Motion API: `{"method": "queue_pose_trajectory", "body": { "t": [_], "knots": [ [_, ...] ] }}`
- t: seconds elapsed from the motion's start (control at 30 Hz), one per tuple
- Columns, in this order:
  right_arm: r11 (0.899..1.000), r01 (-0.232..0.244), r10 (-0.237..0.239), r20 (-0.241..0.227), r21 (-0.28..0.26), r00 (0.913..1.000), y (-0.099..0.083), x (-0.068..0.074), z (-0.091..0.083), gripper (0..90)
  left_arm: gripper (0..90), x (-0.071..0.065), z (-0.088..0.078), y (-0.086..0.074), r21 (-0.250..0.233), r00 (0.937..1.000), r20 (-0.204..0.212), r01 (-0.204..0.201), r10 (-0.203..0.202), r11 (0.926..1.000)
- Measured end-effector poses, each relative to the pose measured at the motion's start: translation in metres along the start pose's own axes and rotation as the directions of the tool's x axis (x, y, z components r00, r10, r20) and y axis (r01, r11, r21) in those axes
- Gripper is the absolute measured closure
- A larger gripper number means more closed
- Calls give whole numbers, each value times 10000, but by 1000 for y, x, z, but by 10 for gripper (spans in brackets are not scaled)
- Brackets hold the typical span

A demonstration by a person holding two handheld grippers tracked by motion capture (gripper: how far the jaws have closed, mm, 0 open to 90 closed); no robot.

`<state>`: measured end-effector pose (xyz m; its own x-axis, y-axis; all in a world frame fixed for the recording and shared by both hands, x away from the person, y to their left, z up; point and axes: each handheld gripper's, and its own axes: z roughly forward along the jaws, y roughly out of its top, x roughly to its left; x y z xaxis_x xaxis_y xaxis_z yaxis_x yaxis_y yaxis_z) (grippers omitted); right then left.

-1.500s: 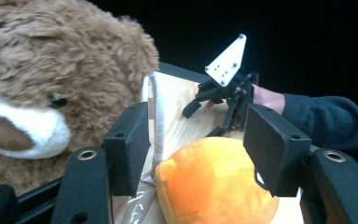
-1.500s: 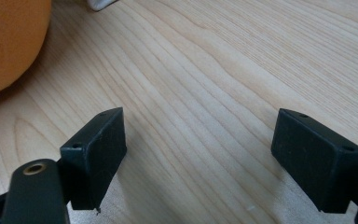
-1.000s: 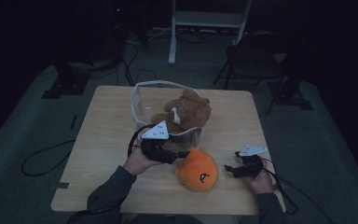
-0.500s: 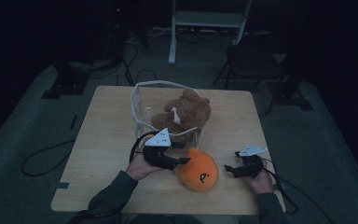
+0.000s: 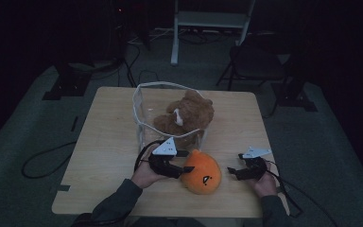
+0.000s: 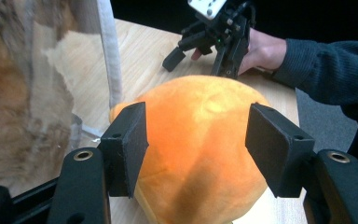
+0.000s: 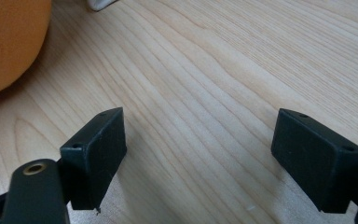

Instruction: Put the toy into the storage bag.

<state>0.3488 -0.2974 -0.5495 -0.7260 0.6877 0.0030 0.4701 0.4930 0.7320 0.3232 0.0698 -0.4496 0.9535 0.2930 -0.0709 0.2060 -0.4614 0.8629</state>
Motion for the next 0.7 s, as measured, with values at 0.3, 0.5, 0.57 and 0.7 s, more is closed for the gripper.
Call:
{"method": "queue_pose_trajectory", "body": {
  "t": [0.3,0.5,0.57,0.7],
  "knots": [
    [10000,13,-13,4,-4,10000,0,0,0,170,386,1,4,-7,121,9998,-76,188,-187,9998],
    [10000,-2,2,3,-9,10000,0,0,0,170,375,1,9,-12,449,9994,-275,210,-198,9988],
    [10000,-3,3,5,-8,10000,0,0,0,170,370,2,12,-14,548,9995,-278,189,-174,9983],
    [10000,7,-7,7,-5,10000,0,0,0,171,358,2,17,-16,794,9990,-399,226,-194,9966]
  ]
}}
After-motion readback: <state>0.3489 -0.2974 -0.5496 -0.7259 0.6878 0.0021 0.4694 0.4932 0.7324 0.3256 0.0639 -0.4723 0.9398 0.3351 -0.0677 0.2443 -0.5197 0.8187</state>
